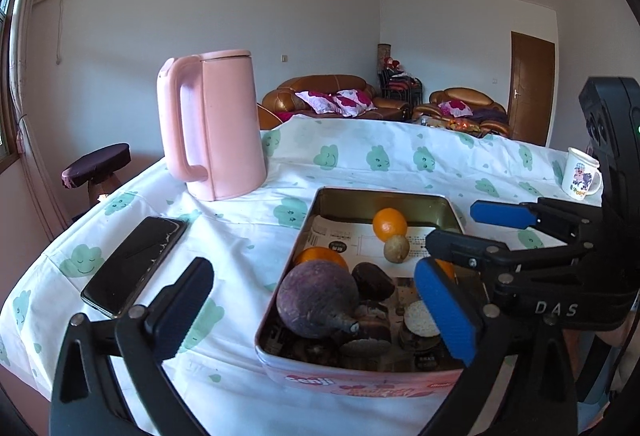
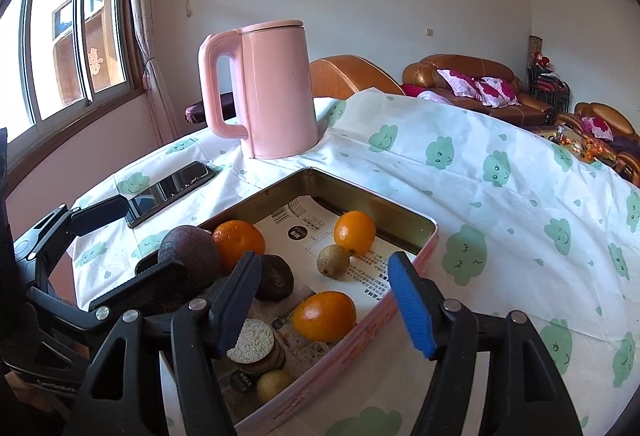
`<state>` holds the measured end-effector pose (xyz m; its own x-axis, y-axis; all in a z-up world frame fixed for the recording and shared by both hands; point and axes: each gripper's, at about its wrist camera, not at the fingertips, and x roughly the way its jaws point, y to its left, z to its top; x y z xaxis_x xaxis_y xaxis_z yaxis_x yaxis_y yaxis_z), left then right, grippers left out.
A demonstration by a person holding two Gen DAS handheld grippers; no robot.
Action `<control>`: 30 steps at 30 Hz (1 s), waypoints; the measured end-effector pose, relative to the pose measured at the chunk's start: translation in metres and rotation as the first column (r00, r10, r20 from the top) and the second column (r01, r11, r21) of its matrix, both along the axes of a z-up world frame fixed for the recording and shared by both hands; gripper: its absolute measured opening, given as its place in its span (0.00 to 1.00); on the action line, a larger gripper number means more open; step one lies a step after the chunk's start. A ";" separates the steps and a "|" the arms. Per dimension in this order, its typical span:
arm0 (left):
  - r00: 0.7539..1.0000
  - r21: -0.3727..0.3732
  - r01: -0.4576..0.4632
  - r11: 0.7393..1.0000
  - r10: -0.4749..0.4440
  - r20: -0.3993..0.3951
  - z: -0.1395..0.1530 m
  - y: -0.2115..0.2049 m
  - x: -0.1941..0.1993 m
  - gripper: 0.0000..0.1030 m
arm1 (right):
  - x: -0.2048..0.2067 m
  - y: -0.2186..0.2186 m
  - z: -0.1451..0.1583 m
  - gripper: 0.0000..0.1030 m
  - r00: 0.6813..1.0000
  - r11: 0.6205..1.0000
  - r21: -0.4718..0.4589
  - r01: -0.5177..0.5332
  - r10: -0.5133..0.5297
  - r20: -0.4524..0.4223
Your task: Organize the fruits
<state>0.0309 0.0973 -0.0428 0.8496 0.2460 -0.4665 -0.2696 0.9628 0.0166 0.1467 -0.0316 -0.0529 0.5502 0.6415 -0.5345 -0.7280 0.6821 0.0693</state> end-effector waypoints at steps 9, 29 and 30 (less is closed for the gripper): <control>0.999 -0.004 0.016 1.000 -0.016 0.040 0.012 -0.011 -0.010 1.00 | -0.023 -0.039 0.021 0.74 0.994 0.995 0.062 0.084 -0.089 0.070; 0.999 0.006 0.031 0.999 -0.031 0.043 0.016 -0.026 -0.012 1.00 | -0.043 -0.058 0.031 0.75 0.986 0.991 0.079 0.108 -0.117 0.116; 0.999 0.006 0.032 0.999 -0.032 0.043 0.016 -0.026 -0.012 1.00 | -0.043 -0.058 0.030 0.75 0.986 0.991 0.080 0.108 -0.117 0.117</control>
